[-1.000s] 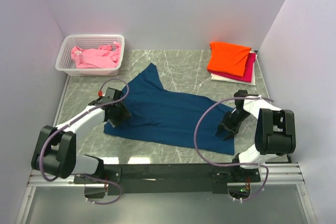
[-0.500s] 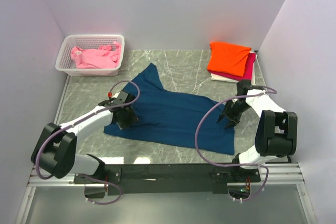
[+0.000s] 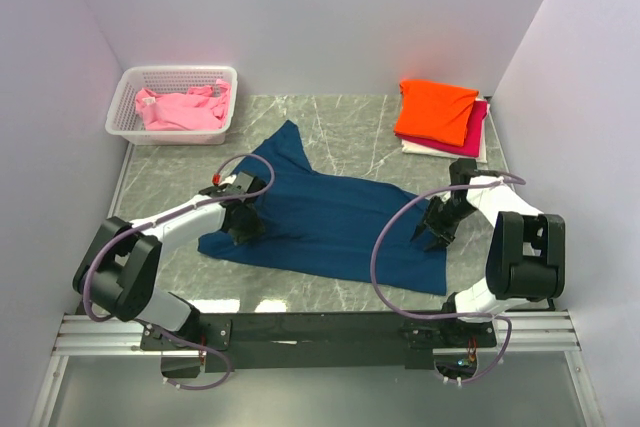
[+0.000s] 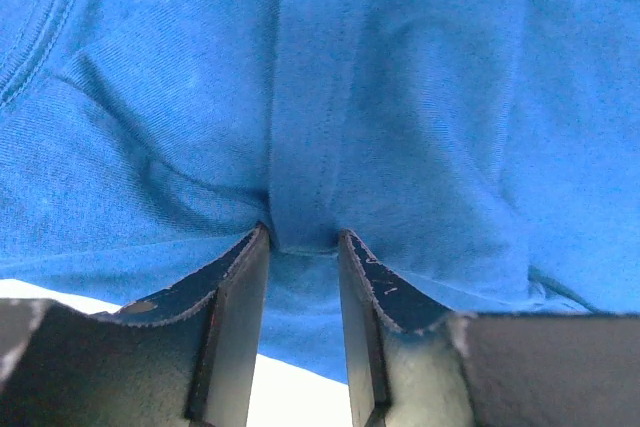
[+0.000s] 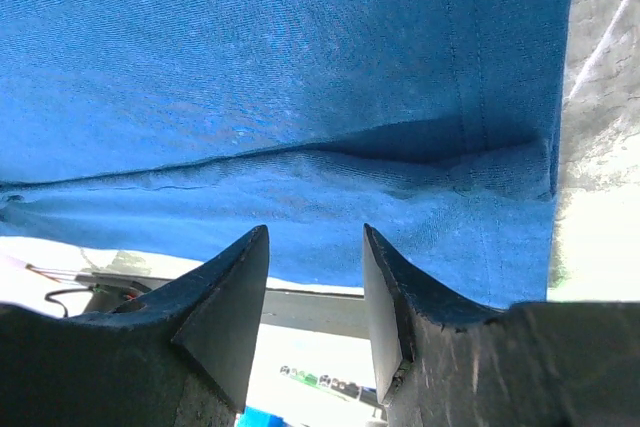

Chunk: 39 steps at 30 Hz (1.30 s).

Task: Fold and stack the t-shirts
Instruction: Fold the tshirt

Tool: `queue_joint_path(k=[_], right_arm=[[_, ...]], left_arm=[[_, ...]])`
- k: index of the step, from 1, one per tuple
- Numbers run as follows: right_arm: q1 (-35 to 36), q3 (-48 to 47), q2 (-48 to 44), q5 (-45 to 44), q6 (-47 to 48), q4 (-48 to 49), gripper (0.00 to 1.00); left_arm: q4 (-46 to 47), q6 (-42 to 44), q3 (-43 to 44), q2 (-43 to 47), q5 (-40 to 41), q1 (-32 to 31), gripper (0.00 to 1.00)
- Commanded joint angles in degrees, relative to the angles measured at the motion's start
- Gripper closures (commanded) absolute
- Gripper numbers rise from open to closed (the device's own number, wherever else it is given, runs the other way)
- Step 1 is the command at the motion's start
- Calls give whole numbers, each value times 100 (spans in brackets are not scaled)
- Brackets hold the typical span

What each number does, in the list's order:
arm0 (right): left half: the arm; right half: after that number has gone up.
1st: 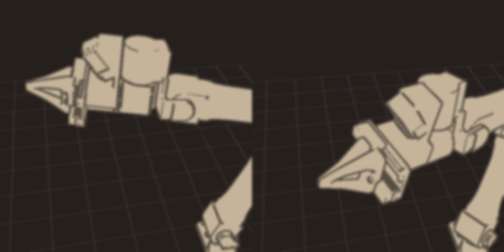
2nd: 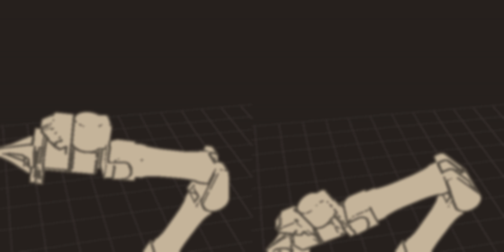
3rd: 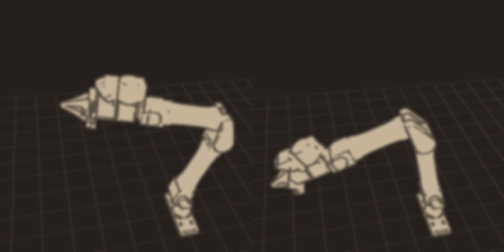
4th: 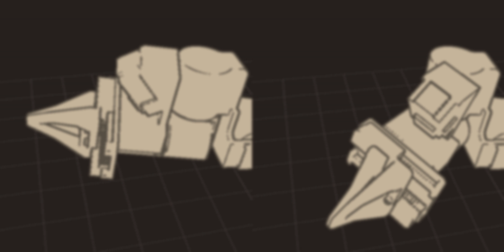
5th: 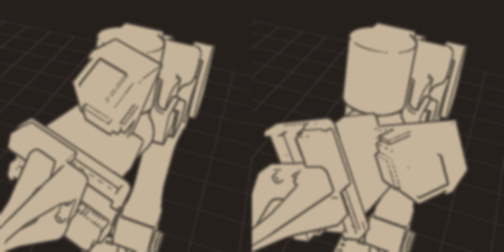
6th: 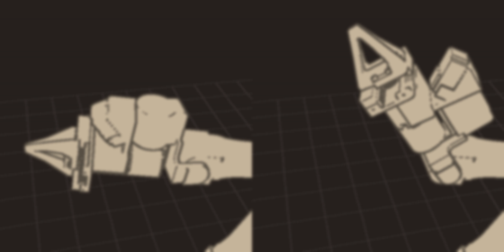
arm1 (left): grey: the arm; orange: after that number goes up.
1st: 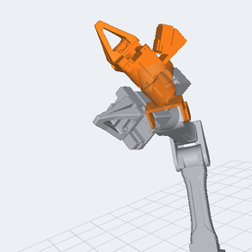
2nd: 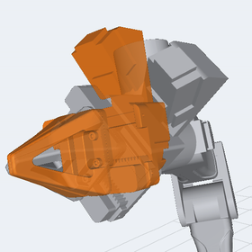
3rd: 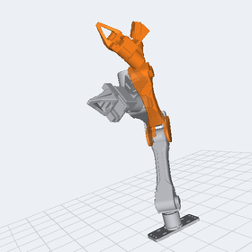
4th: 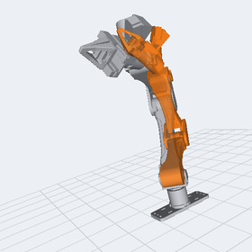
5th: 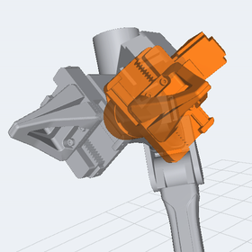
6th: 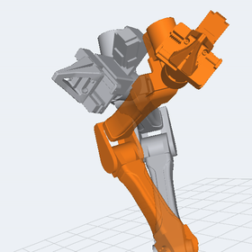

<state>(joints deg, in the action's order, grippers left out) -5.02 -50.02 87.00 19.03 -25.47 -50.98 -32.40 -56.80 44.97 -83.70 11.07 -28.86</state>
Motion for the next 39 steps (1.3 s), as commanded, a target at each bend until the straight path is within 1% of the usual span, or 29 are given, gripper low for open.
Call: queue_joint_path(k=[1, 19, 28, 29, 31, 32, 35, 39], right_arm=[[45, 19, -254, 13, -1, 115, 51], [80, -17, -166, 57, -10, 115, 51], [115, 45, -166, 57, -45, 150, 51], [115, 54, -175, 66, -54, 150, 51], [124, 54, -166, 66, -63, 167, 51], [124, 62, -166, 66, -72, 167, 51], [132, 80, -148, 75, -81, 185, 51], [150, 54, -122, 75, -89, 185, 51]], left_arm=[[-29, -60, 258, 47, 141, -84, 61], [-275, -165, 267, 363, 211, -128, 61], [-187, -86, 310, 117, 176, -120, 61], [-170, -77, 319, 108, 176, -128, 64], [-170, -69, 346, 91, 185, -128, 71], [-179, -77, 354, 82, 185, -120, 78], [-179, -42, 407, 65, 185, -128, 88], [-301, -16, 495, 12, 194, -128, 92]])
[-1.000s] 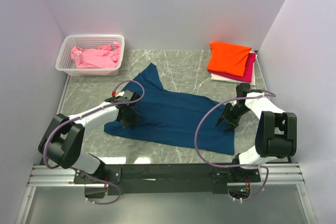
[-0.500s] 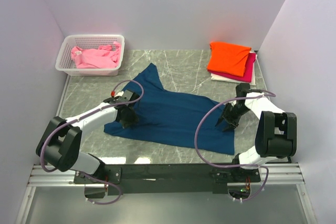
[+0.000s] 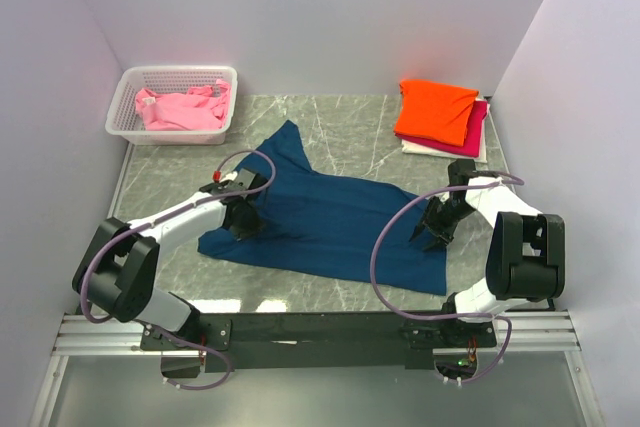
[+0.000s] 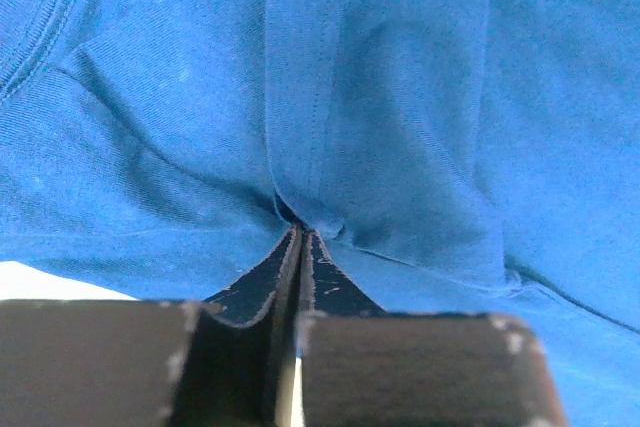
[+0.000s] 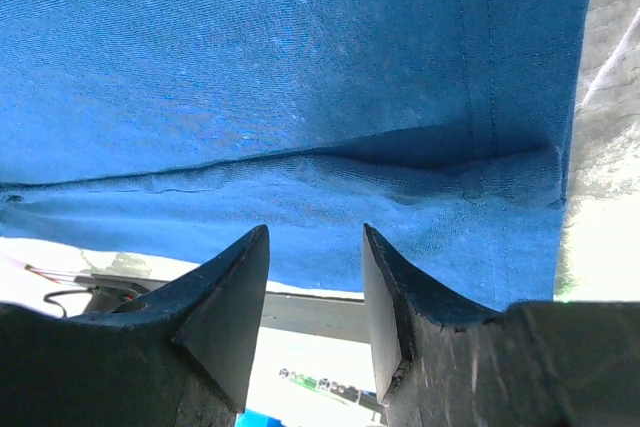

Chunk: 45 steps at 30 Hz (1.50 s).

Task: Fold and stack the t-shirts
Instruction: Fold the tshirt

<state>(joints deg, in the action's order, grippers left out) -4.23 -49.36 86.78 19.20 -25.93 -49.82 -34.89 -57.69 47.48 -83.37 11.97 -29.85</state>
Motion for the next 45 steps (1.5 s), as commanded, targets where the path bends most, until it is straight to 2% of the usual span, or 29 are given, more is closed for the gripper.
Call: queue_joint_path(k=[1, 3, 20, 24, 31, 39, 45], right_arm=[[71, -29, -109, 57, -43, 52, 51], [71, -73, -83, 49, -52, 43, 51], [107, -328, 172, 110, -122, 78, 51], [115, -442, 234, 136, -122, 52, 51], [150, -557, 365, 198, -123, 34, 51], [247, -495, 392, 216, -96, 69, 51], [309, -434, 410, 242, -114, 96, 51]], left_arm=[[-61, 74, 261, -4, 113, -39, 96], [-79, 91, 288, 58, 122, -30, 99], [211, 592, 1184, -653, -36, -48, 99], [-95, 628, 1404, -794, 7, -74, 99], [-298, 417, 1000, -645, 130, 5, 99], [-325, 259, 719, -557, 130, 40, 85], [-360, 144, 543, -408, 157, 110, 69]])
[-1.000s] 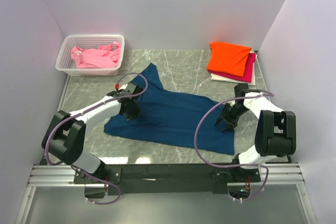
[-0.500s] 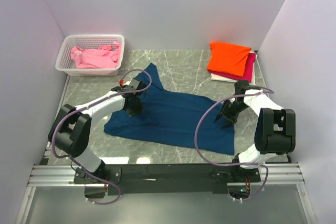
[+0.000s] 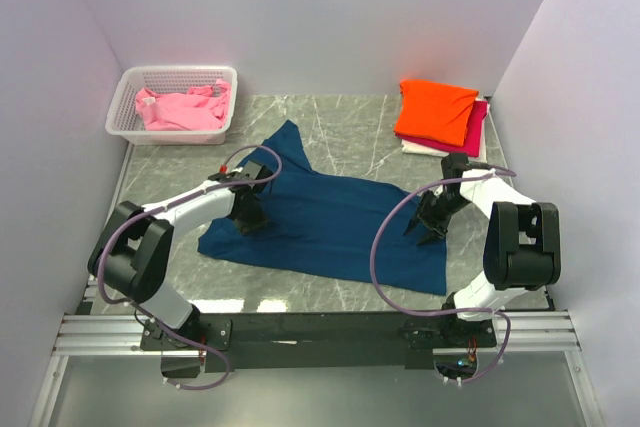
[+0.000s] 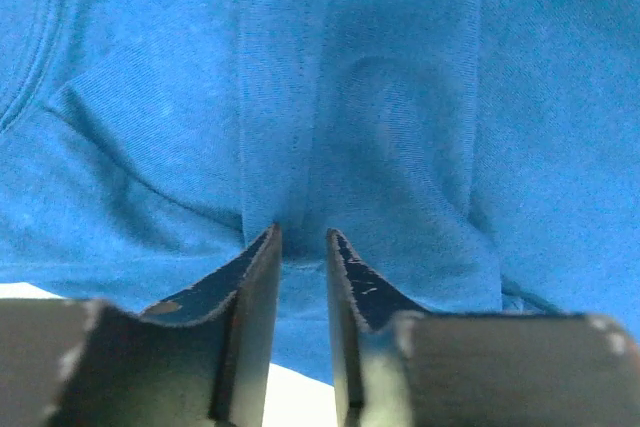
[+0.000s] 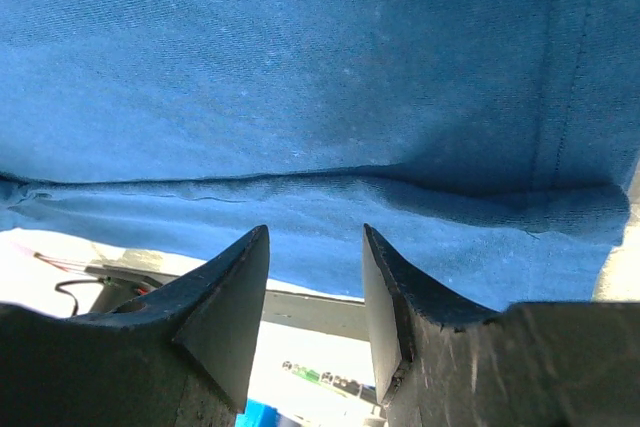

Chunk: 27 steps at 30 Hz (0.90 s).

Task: Fold and stack the t-shirts
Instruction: Fold the tshirt

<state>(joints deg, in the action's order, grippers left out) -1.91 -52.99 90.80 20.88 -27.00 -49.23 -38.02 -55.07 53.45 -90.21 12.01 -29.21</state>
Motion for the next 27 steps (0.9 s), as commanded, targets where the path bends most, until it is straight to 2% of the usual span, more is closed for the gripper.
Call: queue_joint_path(k=[1, 6, 27], right_arm=[[86, -80, 16, 74, -15, 37, 51], [139, -124, 34, 74, -24, 19, 51], [165, -194, 78, 56, -77, 19, 51]], left_arm=[[-48, -136, -71, 276, 144, 56, 67], [-21, -136, -125, 294, 126, 82, 61], [22, -118, -283, 224, 56, 188, 65]])
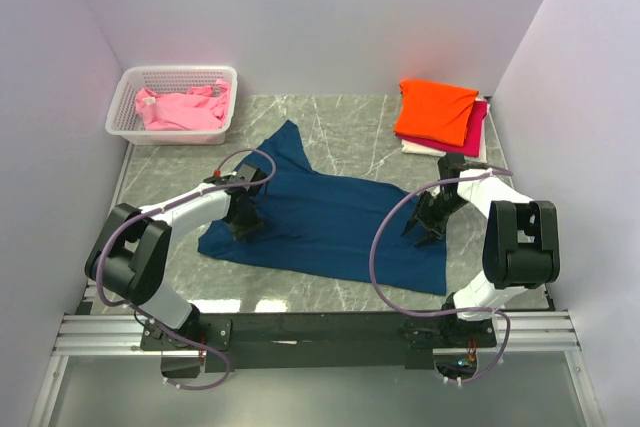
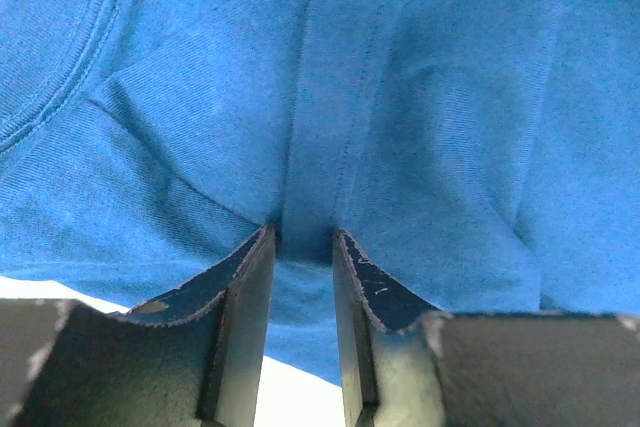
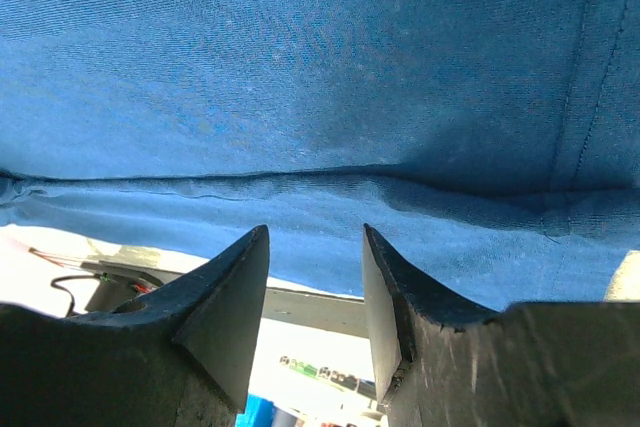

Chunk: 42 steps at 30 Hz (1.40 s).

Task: Fold and stack the t-shirts
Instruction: Fold the tshirt

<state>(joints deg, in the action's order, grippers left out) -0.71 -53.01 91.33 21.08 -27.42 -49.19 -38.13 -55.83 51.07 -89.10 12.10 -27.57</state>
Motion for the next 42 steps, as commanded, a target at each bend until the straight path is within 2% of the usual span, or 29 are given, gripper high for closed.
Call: queue_joint_path(k=[1, 6, 9, 10, 13, 25, 42], right_arm=[[53, -200, 34, 36, -44, 15, 51], [194, -209, 43, 36, -44, 15, 51], [203, -209, 43, 36, -70, 15, 51], [203, -209, 43, 36, -62, 15, 51], [212, -209, 52, 36, -79, 23, 51], [220, -271, -63, -69, -132, 6, 51], [220, -640, 113, -209, -176, -82, 51]], left_arm=[[42, -33, -44, 103, 38, 24, 65], [86, 20, -27, 33, -23, 33, 66], [95, 46, -18, 59, -15, 33, 77], [121, 55, -18, 77, -23, 24, 85], [165, 108, 0, 138, -58, 24, 99], [359, 354, 720, 16, -278, 24, 99], [526, 793, 1862, -995, -594, 24, 99]])
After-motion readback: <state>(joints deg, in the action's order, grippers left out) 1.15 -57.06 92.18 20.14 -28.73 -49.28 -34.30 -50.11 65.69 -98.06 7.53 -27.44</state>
